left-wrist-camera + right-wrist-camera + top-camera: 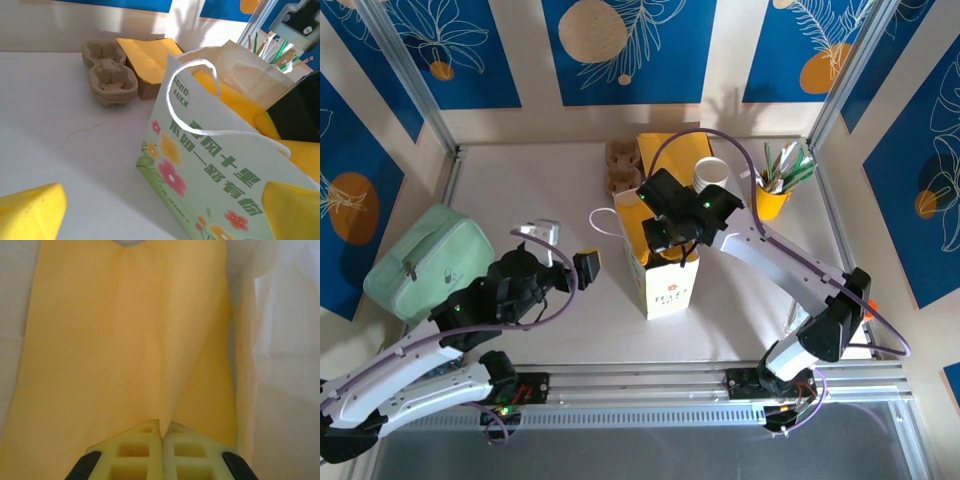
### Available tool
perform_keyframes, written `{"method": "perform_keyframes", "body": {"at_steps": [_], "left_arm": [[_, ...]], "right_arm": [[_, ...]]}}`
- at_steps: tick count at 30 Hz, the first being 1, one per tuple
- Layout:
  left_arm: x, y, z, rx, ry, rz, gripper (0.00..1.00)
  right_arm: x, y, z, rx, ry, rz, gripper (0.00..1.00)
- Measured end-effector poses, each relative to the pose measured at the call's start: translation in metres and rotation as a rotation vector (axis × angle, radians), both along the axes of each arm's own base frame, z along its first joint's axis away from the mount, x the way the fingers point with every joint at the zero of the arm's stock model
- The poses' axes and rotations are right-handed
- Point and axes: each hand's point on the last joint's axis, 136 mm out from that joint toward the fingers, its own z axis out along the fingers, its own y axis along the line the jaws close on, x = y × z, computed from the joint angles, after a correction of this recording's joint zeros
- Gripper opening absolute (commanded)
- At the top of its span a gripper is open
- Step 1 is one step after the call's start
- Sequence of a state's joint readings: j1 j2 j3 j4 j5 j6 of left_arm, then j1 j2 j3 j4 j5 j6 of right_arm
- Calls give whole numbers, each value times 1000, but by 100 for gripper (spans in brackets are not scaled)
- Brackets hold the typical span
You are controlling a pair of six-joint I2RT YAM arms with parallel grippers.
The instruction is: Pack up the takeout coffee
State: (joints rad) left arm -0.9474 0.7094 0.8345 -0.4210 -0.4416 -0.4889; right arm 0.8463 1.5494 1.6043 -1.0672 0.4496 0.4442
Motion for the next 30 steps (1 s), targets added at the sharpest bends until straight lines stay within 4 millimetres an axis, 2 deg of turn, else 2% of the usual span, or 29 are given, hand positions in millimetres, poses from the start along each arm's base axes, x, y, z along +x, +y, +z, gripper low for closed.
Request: {"method": "perform_keyframes", "body": {"at_steps": [14,17,19,22,26,30], "left_arm": [[-1,3,-6,17,9,9,100],[-1,3,-7,16,10,9,100],[-1,3,-7,16,11,9,100],[-1,3,-8,17,12,9,100],[0,4,-8,18,11,11,100],[0,4,-8,17,10,13,100]], "right_arm": [[2,0,-3,-42,-24,5,0],[2,0,-3,-47,-28,7,7],[2,-1,-3,-54,-33,11,19],[2,-1,-3,-59,-38,10,29],[2,0,1,-49,-39,13,36],[2,6,16,-4,-61,25,39]]}}
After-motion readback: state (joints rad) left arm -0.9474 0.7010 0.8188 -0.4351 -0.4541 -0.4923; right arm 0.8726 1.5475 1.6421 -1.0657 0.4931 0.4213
